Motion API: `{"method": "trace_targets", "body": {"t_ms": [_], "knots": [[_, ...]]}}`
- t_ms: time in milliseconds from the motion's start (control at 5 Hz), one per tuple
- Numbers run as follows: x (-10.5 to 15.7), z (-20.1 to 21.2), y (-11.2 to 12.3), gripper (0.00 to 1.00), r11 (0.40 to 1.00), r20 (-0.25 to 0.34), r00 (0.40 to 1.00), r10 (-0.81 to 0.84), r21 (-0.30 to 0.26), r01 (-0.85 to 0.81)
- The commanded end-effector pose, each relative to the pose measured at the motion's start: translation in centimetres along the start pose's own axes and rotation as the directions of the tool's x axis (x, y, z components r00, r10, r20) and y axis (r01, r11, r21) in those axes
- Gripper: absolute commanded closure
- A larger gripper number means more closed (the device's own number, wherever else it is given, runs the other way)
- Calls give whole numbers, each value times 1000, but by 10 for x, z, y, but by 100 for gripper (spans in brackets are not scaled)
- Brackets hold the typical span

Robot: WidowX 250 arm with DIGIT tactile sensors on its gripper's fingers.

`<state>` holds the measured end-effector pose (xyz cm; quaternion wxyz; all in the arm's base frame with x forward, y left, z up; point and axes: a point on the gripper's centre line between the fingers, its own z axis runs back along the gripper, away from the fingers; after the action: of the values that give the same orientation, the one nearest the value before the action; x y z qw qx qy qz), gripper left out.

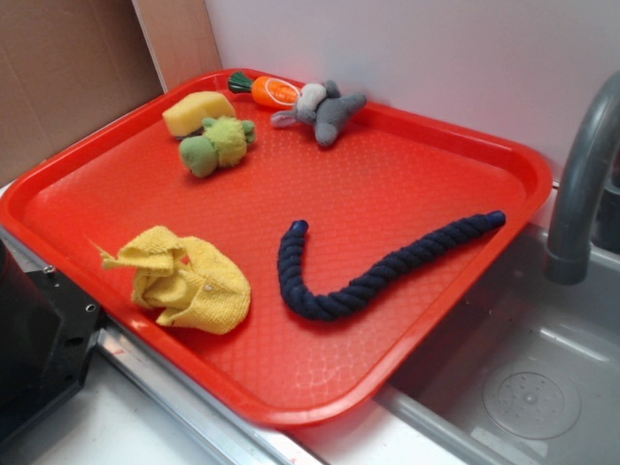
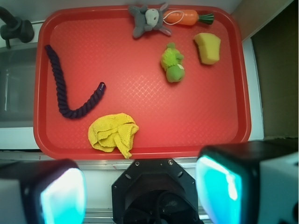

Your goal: Grab the yellow cloth.

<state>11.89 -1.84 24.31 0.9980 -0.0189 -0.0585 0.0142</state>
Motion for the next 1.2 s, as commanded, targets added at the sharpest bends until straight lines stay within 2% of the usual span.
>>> {"method": "trace_targets", "body": {"t_ms": [0,200,400,600,800,1000], "knots": [[0,0,0,0,1000,0,1000,0,0,0],[-1,-51,-15,0,990,-195,971,-137,-46,131],[14,-104,-41,0,965,-184,948,-261,-31,260],[18,-155,-58,0,897,-145,885,-442,-62,438],[14,-187,-59,0,848,-159,835,-527,-43,528],[11,-203,-51,0,841,-174,824,-539,-75,535]]}}
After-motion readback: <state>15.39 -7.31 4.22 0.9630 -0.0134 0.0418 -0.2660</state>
